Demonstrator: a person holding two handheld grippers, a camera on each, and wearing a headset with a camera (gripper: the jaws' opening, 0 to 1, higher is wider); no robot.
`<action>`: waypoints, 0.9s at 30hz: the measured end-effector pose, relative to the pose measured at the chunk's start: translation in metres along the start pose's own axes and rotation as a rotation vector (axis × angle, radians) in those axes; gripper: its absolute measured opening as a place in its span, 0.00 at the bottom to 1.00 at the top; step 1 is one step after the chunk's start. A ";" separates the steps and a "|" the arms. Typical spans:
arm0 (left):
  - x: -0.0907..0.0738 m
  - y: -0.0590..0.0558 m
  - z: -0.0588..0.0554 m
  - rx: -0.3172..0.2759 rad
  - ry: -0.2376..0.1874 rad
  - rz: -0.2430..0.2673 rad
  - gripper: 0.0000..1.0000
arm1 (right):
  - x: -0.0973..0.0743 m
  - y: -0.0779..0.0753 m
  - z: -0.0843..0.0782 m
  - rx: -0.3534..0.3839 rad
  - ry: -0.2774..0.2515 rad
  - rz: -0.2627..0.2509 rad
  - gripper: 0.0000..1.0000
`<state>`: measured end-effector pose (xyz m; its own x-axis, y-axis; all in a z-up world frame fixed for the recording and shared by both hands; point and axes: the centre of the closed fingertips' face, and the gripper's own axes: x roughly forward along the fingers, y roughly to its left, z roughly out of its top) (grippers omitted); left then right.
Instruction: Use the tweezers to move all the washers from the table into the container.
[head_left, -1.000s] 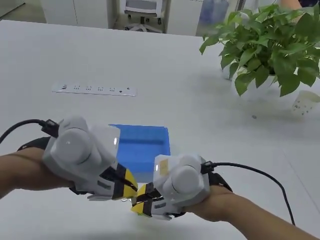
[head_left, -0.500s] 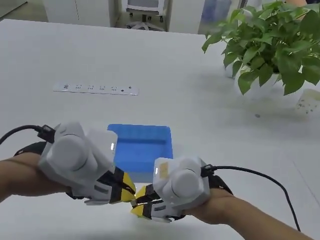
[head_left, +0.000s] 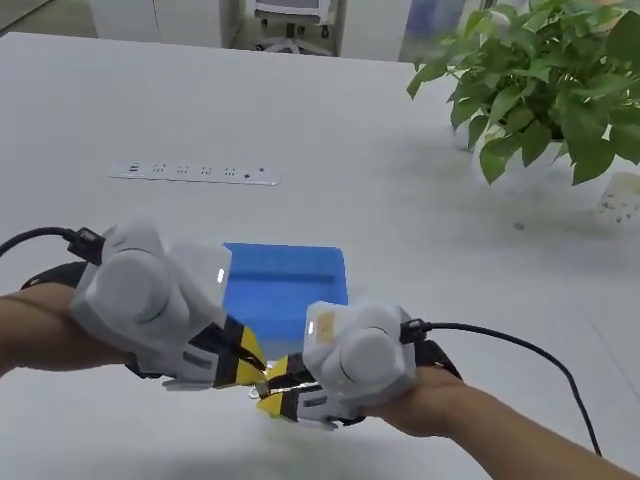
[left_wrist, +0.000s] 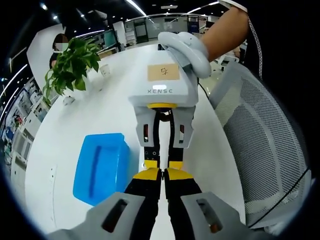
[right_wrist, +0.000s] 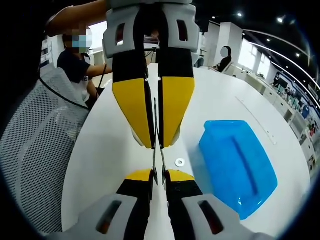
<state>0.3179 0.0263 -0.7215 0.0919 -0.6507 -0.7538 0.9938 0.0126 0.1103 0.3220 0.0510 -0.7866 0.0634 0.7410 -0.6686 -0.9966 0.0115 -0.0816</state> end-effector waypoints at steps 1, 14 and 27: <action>0.000 0.001 -0.001 0.001 0.004 -0.001 0.07 | 0.001 0.000 0.000 -0.001 0.001 0.000 0.12; -0.002 0.005 -0.007 0.001 0.020 -0.009 0.07 | 0.010 -0.006 0.004 -0.004 -0.006 -0.007 0.12; -0.003 0.007 -0.008 -0.004 0.020 -0.008 0.07 | 0.016 -0.008 0.004 0.000 -0.010 0.000 0.12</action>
<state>0.3250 0.0341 -0.7235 0.0846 -0.6354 -0.7675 0.9948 0.0102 0.1013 0.3306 0.0652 -0.7940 0.0629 0.7473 -0.6615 -0.9966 0.0119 -0.0813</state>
